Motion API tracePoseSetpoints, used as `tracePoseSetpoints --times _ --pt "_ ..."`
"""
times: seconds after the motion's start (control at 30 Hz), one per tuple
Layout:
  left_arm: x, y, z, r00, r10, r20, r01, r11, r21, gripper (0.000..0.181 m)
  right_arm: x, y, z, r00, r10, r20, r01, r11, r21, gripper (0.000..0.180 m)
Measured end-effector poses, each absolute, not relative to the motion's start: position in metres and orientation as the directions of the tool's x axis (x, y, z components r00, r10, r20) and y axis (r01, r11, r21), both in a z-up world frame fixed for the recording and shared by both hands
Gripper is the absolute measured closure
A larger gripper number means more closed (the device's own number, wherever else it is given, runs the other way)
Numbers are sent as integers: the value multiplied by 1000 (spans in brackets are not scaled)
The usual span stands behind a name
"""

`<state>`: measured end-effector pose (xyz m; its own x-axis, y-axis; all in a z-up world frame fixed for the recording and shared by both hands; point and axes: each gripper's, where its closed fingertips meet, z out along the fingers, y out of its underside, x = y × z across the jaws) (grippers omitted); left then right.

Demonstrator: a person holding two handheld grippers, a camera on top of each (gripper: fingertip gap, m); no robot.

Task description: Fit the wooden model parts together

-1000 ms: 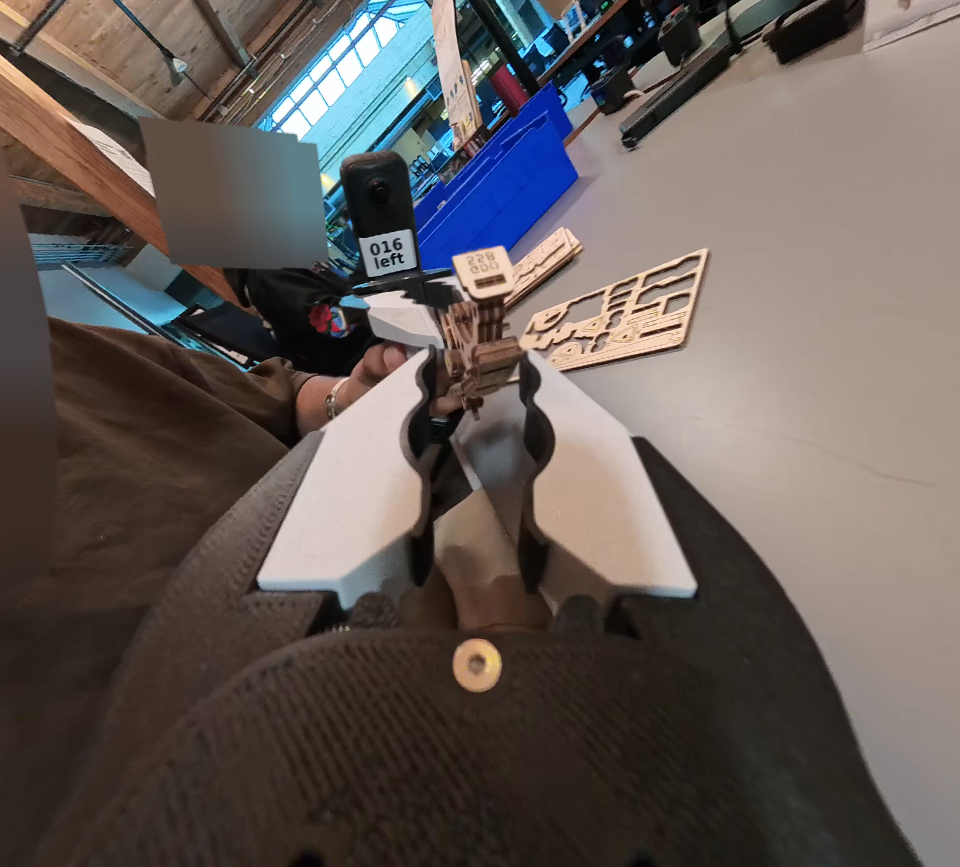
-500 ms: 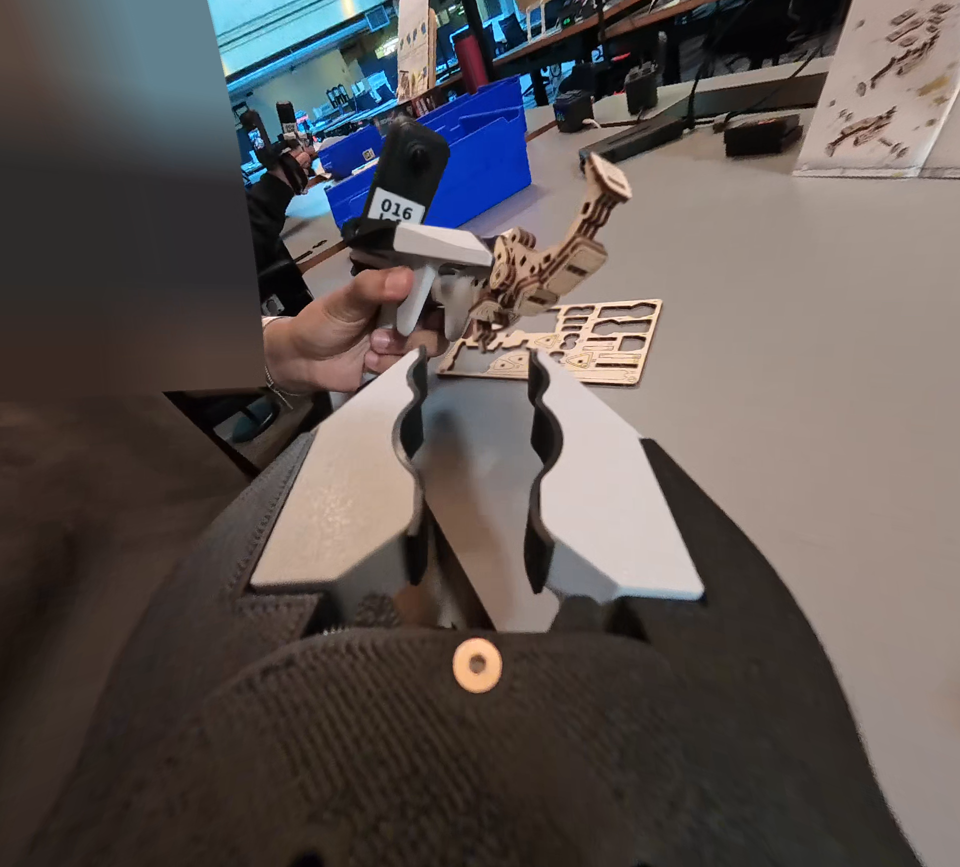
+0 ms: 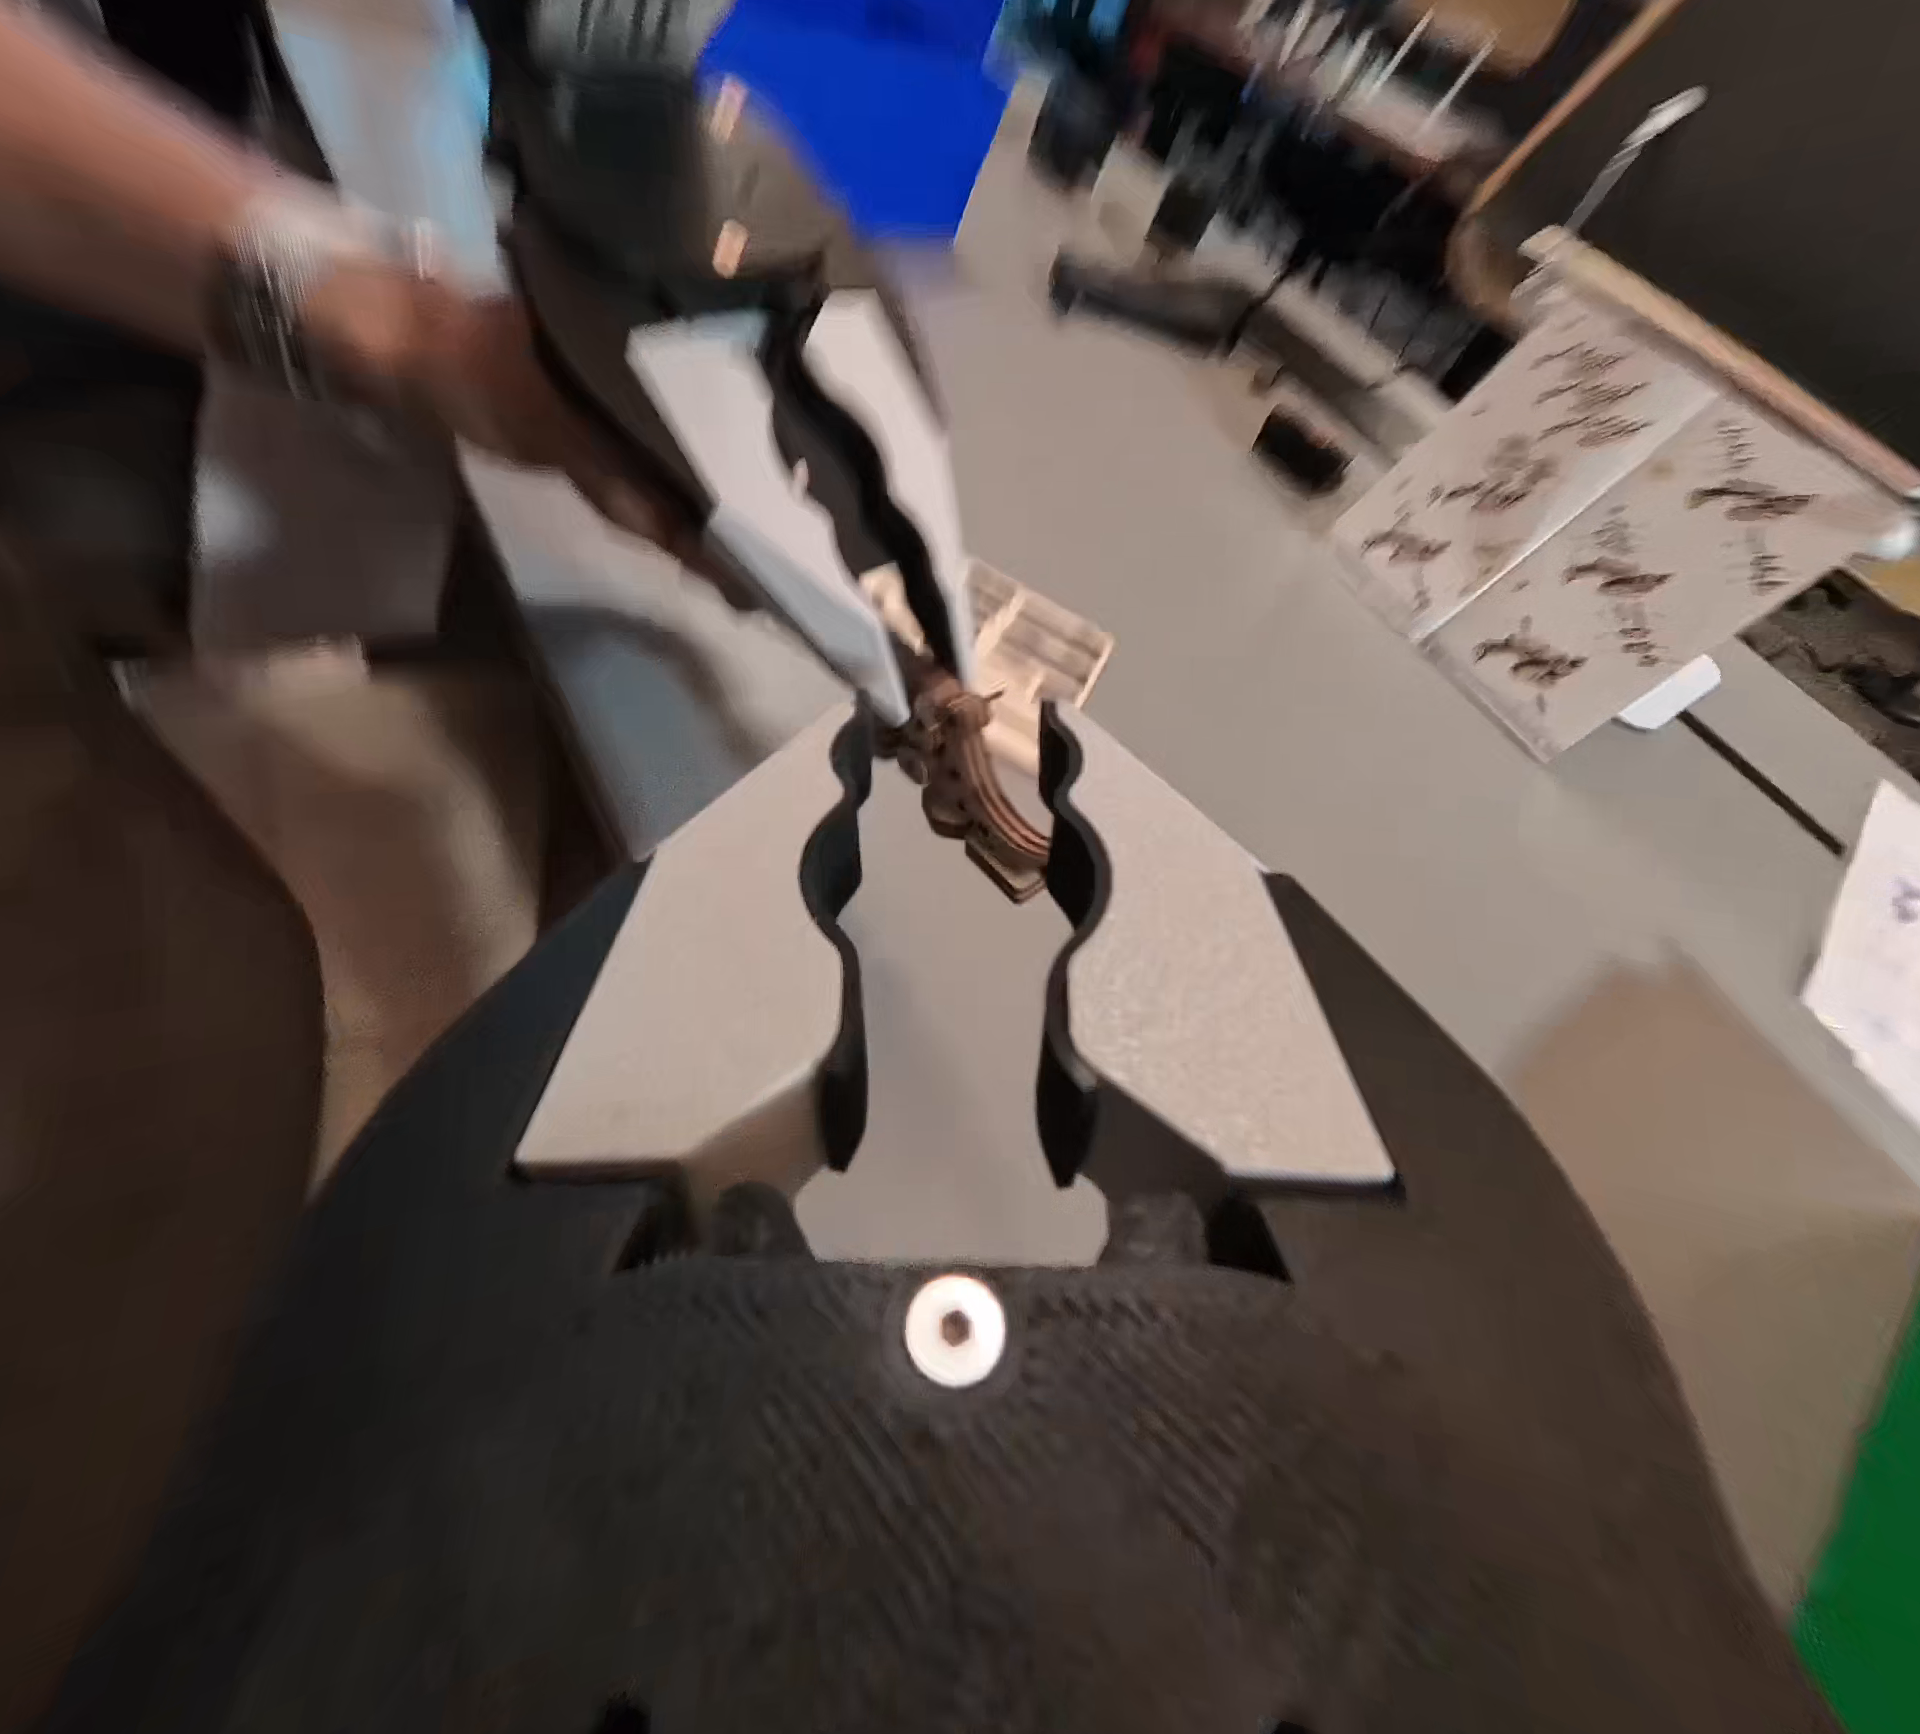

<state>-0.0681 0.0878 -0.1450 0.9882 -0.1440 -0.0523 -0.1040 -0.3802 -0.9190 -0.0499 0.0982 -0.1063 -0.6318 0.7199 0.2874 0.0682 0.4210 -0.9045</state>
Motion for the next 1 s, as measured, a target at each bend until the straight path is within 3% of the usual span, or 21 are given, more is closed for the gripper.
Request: tracePoseSetpoints --times 0.17,0.67,1.0 --pt "-51 89 -153 972 -219 -82 -168 -410 -896 172 -47 88 -136 -661 646 381 124 596 -793 155" --pt "-26 90 -165 925 -338 -175 -316 -423 -849 172 -34 92 -167 -753 589 293 247 666 -704 160" --pt "-23 89 -166 920 -359 -155 -307 -418 -855 172 -29 87 -172 -782 578 234 263 646 -717 168"
